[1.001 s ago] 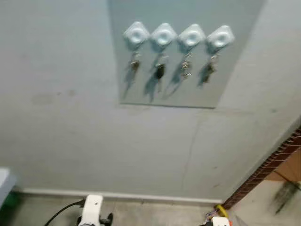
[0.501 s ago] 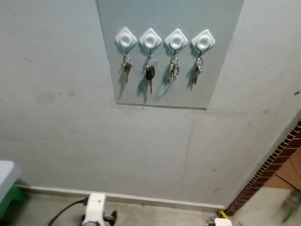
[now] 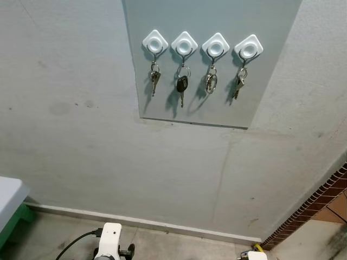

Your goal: Hang keys on a hook

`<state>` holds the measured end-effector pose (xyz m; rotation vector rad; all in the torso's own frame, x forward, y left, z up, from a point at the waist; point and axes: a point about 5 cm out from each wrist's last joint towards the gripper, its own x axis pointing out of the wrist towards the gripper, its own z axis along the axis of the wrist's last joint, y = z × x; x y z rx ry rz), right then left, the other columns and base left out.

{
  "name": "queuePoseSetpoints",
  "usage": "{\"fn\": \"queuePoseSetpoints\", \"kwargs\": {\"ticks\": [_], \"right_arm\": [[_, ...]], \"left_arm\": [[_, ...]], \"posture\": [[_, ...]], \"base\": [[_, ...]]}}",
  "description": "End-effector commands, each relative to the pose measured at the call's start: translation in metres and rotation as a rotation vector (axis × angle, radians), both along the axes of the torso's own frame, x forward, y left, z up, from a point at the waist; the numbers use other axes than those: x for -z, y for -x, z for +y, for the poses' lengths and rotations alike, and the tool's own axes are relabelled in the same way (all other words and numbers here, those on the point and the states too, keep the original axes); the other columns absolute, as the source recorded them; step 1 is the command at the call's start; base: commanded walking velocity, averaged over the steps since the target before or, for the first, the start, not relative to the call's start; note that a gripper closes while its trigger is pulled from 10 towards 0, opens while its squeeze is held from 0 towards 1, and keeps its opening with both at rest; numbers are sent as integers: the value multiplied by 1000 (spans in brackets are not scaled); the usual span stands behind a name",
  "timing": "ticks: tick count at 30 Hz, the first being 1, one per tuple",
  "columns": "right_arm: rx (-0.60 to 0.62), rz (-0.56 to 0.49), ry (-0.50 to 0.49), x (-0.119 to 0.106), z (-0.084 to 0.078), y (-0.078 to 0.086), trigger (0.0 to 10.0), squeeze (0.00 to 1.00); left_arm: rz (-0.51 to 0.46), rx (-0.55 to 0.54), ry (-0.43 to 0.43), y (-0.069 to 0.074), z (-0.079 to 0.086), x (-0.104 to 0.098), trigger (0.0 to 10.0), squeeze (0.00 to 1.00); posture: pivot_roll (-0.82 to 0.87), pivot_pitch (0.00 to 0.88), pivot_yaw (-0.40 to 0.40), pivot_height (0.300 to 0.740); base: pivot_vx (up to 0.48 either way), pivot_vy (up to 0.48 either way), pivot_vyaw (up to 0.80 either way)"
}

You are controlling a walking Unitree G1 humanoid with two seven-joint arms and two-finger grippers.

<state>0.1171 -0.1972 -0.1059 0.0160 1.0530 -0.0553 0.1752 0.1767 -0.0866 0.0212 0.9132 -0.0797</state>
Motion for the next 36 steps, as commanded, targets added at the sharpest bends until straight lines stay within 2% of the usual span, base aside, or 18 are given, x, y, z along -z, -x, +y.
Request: {"fn": "queuePoseSetpoints", "kwargs": {"ticks": [1, 13, 22, 26, 36], "right_arm": [[10, 51, 2, 4, -1, 13, 10000, 0], [13, 63, 1, 5, -1, 16, 10000, 0], [20, 74, 3, 6, -3, 20, 10000, 0], [22, 78, 5, 6, -4, 21, 10000, 0], [31, 87, 9, 6, -6, 25, 10000, 0]], "left_arm": [[0, 15, 0, -1, 0, 0, 10000, 0], [-4, 24, -3, -4, 0, -2, 10000, 0], [-4, 27, -1, -3, -1, -1, 10000, 0], [-4, 27, -2, -3, -1, -1, 10000, 0], [-4, -5, 6, -3, 1, -1, 10000, 0]], "posture": [[-49, 0, 25, 740], [-54, 0, 26, 740], [-55, 0, 27, 740], [-55, 0, 25, 740], [-56, 0, 23, 740]], "base": [[0, -480, 0], [0, -480, 0], [0, -330, 0], [0, -262, 0], [0, 0, 0]]}}
